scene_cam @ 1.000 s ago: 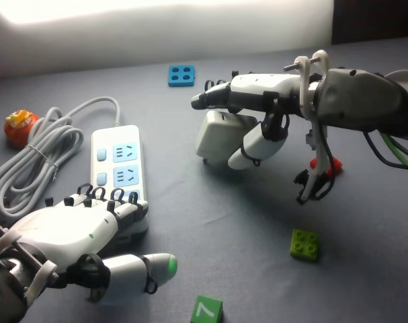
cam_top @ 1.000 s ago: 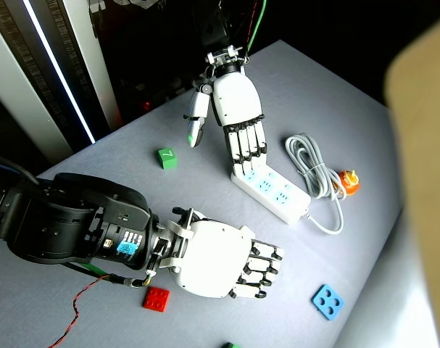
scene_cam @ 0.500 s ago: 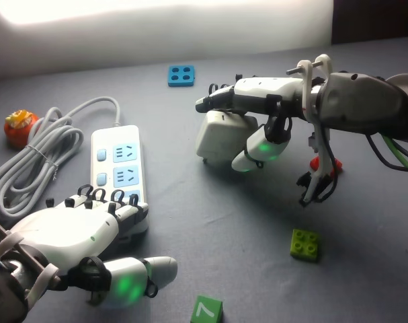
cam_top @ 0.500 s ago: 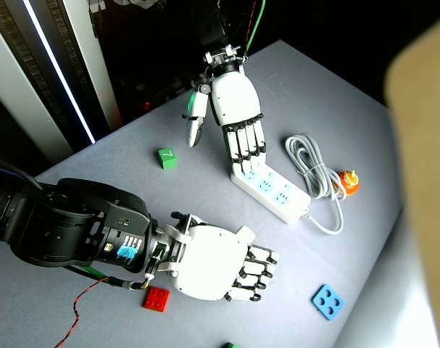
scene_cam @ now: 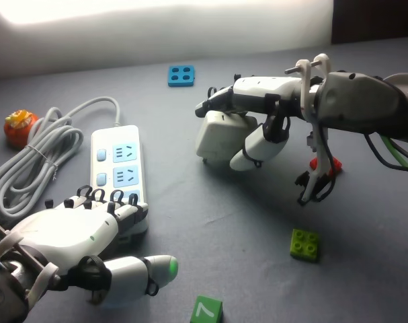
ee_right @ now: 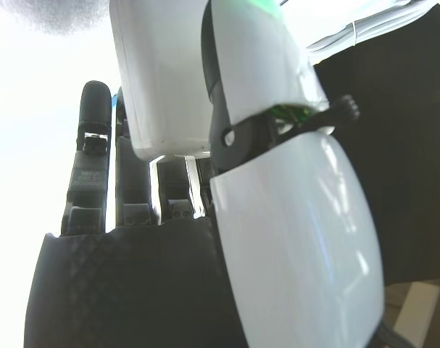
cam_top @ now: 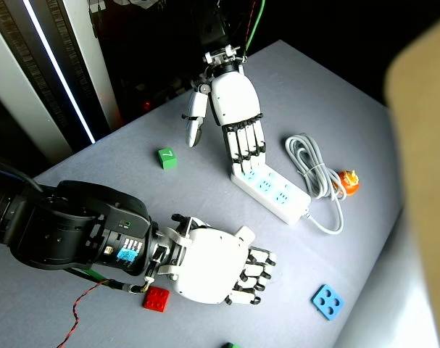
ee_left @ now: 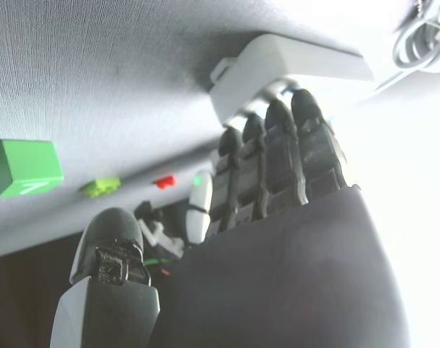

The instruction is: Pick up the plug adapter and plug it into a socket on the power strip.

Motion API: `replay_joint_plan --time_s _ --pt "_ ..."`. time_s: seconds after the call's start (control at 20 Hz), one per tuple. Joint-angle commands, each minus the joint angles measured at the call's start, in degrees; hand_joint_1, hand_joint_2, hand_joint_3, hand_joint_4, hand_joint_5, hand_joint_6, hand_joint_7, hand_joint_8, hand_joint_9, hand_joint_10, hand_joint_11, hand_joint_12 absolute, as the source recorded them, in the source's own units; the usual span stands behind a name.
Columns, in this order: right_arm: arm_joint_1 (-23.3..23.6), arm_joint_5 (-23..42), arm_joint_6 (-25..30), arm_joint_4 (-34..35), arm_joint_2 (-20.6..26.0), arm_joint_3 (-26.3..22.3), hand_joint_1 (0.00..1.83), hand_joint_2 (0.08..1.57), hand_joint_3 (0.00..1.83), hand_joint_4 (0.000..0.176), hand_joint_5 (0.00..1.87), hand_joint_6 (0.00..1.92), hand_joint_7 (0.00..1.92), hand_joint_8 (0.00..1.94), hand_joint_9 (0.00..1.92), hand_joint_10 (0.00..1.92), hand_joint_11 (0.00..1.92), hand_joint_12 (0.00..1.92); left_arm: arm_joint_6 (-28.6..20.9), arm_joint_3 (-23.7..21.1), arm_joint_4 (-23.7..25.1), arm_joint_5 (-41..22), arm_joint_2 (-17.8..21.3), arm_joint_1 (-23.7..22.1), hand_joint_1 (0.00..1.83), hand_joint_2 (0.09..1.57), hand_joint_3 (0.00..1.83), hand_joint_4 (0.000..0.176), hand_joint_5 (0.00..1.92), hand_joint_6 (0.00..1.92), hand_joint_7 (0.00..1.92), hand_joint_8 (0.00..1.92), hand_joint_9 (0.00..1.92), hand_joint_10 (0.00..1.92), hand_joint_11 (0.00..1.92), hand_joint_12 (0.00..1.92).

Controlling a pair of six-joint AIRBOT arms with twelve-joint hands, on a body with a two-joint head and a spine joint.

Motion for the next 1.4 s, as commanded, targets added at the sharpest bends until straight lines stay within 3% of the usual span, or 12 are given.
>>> replay_joint_plan --time_s 0.0,0.2,0.25,0.35,0.4,0.45,0.55,0.65,0.75,0.9,1.0,1.35 --pt "1.0 4.4 0.4 0.2 0.2 0.3 1.36 1.03 0.00 0.000 0.60 0.04 0.62 0.04 0.63 0.09 0.03 1.18 -0.1 -0.2 -0.1 -0.4 -0.3 -0.1 0.00 1.23 0.00 0.000 0.15 0.00 0.18 0.00 0.15 0.01 0.00 0.33" --pt "1.0 4.5 0.4 0.2 0.1 0.4 1.23 1.05 0.00 0.000 0.89 0.02 0.95 0.01 0.92 0.04 0.40 1.02 -0.7 -0.3 -1.0 -0.3 -0.7 -0.1 0.00 1.23 0.00 0.000 0.13 0.00 0.16 0.00 0.13 0.00 0.00 0.26" --pt "1.0 4.5 0.4 0.2 0.1 0.5 1.18 1.10 0.00 0.000 0.96 0.77 1.01 0.01 0.98 0.03 0.49 0.99 -0.8 -0.3 -1.0 -0.2 -0.7 -0.1 0.00 1.23 0.00 0.000 0.14 0.00 0.17 0.00 0.14 0.00 0.00 0.28" --pt "1.0 4.6 0.4 0.2 0.1 0.5 1.22 1.13 0.00 0.000 0.87 1.11 1.04 0.89 1.07 0.03 0.59 0.99 -1.0 -0.3 -1.2 -0.2 -0.7 -0.2 0.00 1.24 0.00 0.000 0.15 0.00 0.18 0.01 0.15 0.01 0.00 0.32" --pt "0.9 4.6 0.4 0.2 0.1 0.6 1.22 1.12 0.00 0.000 0.89 1.09 1.05 0.91 1.12 0.04 0.66 0.97 -1.0 -0.3 -1.2 -0.1 -0.7 -0.2 0.00 1.23 0.00 0.000 0.15 0.00 0.18 0.00 0.15 0.00 0.00 0.30" --pt "0.8 4.6 0.3 0.2 0.1 0.6 1.35 1.09 0.01 0.000 0.88 1.04 1.09 0.82 1.02 0.86 0.76 0.92 -1.0 -0.3 -1.3 0.0 -0.7 -0.2 0.00 1.23 0.00 0.000 0.16 0.00 0.18 0.00 0.15 0.00 0.00 0.29" --pt "0.6 4.6 0.1 0.2 0.1 0.6 1.38 1.12 0.00 0.000 0.76 1.12 1.03 0.89 1.02 1.05 0.90 0.86 -1.0 -0.3 -1.3 0.2 -0.7 -0.1 0.00 1.23 0.00 0.000 0.16 0.00 0.19 0.00 0.16 0.00 0.00 0.32" --pt "0.6 4.4 0.1 0.2 0.1 0.6 1.27 1.11 0.00 0.000 0.83 1.09 1.16 0.81 1.18 0.34 0.93 0.85 -1.0 -0.3 -1.3 0.3 -0.8 0.1 0.00 1.23 0.00 0.000 0.16 0.00 0.20 0.00 0.17 0.01 0.00 0.32" --pt "0.8 4.2 0.1 0.2 0.2 0.6 1.38 1.09 0.00 0.000 0.81 1.02 1.07 0.84 1.13 0.93 0.94 0.86 -1.0 -0.3 -1.3 0.3 -0.8 0.1 0.00 1.23 0.00 0.000 0.13 0.00 0.17 0.00 0.15 0.00 0.00 0.24" --pt "1.8 3.4 -0.4 0.2 0.6 0.4 1.26 1.10 0.00 0.000 0.90 1.01 1.15 0.81 1.25 0.20 0.92 0.88 -1.0 -0.4 -1.3 0.3 -0.8 0.1 0.00 1.23 0.00 0.000 0.15 0.00 0.19 0.00 0.16 0.00 0.00 0.30" --pt "3.7 2.6 -2.7 0.2 1.6 -0.6 1.38 1.11 0.00 0.000 0.80 1.07 1.02 0.90 1.06 1.01 0.91 0.89 -1.0 -0.4 -1.3 0.3 -0.9 0.1 0.00 1.23 0.00 0.000 0.16 0.00 0.20 0.00 0.18 0.00 0.00 0.33" --pt "10.8 -2.9 -3.7 -11.6 2.1 -1.8 1.37 1.08 0.00 0.000 0.81 1.04 1.10 0.79 1.16 0.83 0.93 0.86 -1.0 -0.4 -1.3 0.6 -0.9 0.3 0.00 1.23 0.00 0.000 0.16 0.00 0.18 0.00 0.15 0.00 0.00 0.26"
